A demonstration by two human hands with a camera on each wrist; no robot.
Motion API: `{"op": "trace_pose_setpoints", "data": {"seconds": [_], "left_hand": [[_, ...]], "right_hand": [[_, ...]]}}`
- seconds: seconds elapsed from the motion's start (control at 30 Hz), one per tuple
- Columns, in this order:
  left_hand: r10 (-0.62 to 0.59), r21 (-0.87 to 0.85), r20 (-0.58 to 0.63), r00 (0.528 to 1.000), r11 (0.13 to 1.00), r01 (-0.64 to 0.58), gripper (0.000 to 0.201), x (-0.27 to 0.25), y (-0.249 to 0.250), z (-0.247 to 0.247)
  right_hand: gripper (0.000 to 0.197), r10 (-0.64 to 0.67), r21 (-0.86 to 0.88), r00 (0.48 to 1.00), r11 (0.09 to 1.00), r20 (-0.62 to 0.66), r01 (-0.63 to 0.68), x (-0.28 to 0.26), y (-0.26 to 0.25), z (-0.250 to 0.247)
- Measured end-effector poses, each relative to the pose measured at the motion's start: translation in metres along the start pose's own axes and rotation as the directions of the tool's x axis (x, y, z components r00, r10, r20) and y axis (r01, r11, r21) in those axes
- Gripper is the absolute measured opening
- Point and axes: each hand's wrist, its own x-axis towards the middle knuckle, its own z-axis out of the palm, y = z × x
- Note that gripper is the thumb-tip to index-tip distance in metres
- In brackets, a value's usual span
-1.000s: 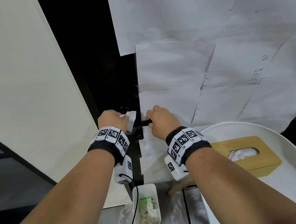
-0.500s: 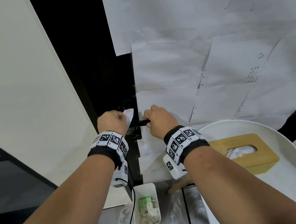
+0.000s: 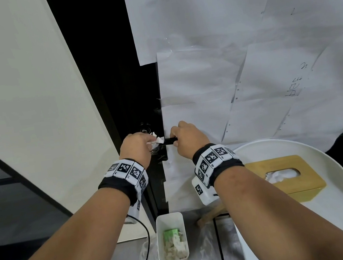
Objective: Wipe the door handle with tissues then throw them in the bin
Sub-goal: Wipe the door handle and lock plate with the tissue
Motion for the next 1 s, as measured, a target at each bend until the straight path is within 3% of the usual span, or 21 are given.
{"op": "trace_pose_setpoints", "data": {"seconds": [0.1, 0.2, 0.33, 0.5, 0.7, 1.0], "left_hand": [[0.007, -0.078, -0.047, 0.999, 0.997, -0.010, 0.022, 0.001, -0.001, 0.001], [0.021, 0.016, -0.083, 0.996, 1.000, -0.020, 0.019, 0.003, -0.003, 0.007], [-0.124, -0.096, -0.171, 0.978, 0.989, 0.108, 0.023, 0.010, -0.004, 0.008], [-0.158, -0.157, -0.298, 0.941, 0.981, 0.116, 0.024, 0.018, -0.002, 0.000], [-0.274, -0.058, -0.145, 0.951, 0.962, 0.269, 0.016, 0.030, 0.005, 0.003], [-0.344, -0.084, -0.182, 0.921, 0.939, 0.334, 0.020, 0.044, 0.003, 0.002]], "right_hand": [[0.016, 0.000, -0.011, 1.000, 1.000, -0.008, 0.000, -0.001, -0.001, 0.001], [0.016, -0.005, -0.012, 1.000, 1.000, -0.013, 0.005, -0.001, -0.001, 0.001], [0.015, -0.007, -0.009, 1.000, 1.000, -0.014, 0.006, -0.001, 0.000, 0.000], [0.014, -0.009, -0.001, 1.000, 1.000, -0.009, 0.009, 0.000, 0.001, 0.000], [0.012, -0.006, -0.013, 1.000, 1.000, -0.022, 0.005, 0.001, 0.001, 0.002], [0.013, -0.018, -0.007, 1.000, 1.000, -0.011, 0.018, 0.002, 0.003, 0.002]]}}
